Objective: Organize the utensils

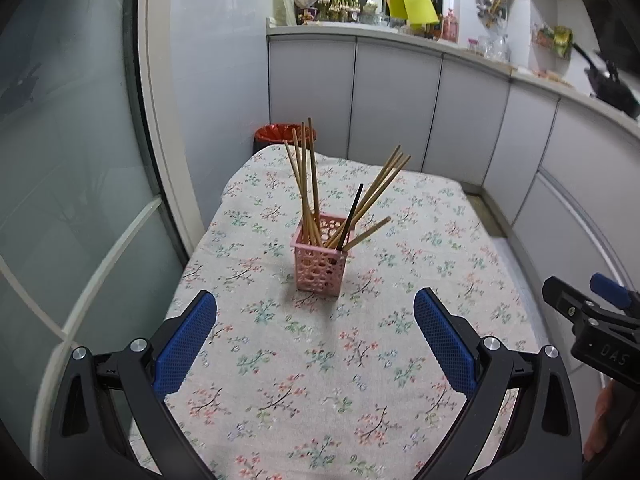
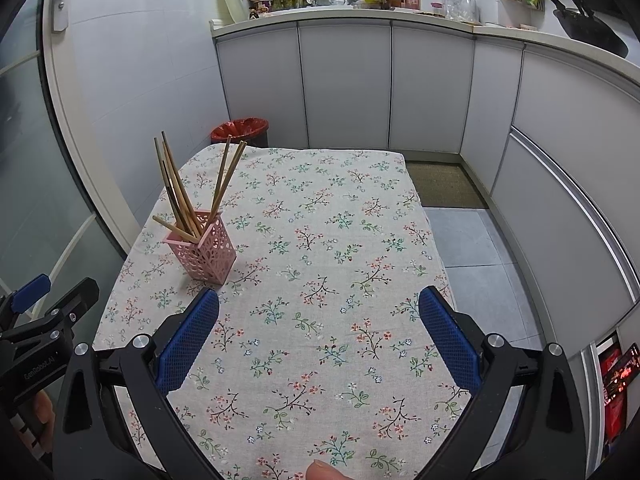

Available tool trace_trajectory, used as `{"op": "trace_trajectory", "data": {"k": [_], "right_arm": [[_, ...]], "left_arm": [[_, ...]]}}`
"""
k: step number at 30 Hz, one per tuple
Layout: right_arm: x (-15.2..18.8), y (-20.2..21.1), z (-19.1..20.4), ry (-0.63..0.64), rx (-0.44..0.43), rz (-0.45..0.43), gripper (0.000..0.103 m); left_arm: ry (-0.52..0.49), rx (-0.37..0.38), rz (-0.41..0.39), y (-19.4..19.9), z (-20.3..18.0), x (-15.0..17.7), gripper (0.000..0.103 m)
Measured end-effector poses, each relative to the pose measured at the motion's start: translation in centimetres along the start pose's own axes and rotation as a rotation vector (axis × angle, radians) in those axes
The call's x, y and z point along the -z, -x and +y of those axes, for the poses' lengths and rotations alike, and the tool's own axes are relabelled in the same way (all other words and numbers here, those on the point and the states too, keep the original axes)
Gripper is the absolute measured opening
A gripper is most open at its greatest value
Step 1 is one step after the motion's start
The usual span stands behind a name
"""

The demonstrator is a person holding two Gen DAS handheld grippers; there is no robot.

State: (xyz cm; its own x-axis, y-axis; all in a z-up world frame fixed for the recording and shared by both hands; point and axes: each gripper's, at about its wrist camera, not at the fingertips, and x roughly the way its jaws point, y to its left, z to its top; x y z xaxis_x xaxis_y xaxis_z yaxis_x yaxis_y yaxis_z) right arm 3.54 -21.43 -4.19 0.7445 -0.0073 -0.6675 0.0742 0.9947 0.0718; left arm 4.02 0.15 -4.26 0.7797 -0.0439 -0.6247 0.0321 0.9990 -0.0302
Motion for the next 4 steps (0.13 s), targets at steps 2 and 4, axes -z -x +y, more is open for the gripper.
{"op": "trace_trajectory", "data": {"k": [2, 4], "right_arm": [[0.0, -0.1, 0.0, -0.001, 0.008, -0.002, 0.096], [-0.2, -0.5, -0.2, 0.001, 0.047, -0.007, 0.096]], "left_arm": [[0.038, 0.024, -0.014, -1.5, 1.0, 0.5, 0.096], [0.055, 0.043, 0.016, -4.2, 1.8, 1.1, 0.096]]}}
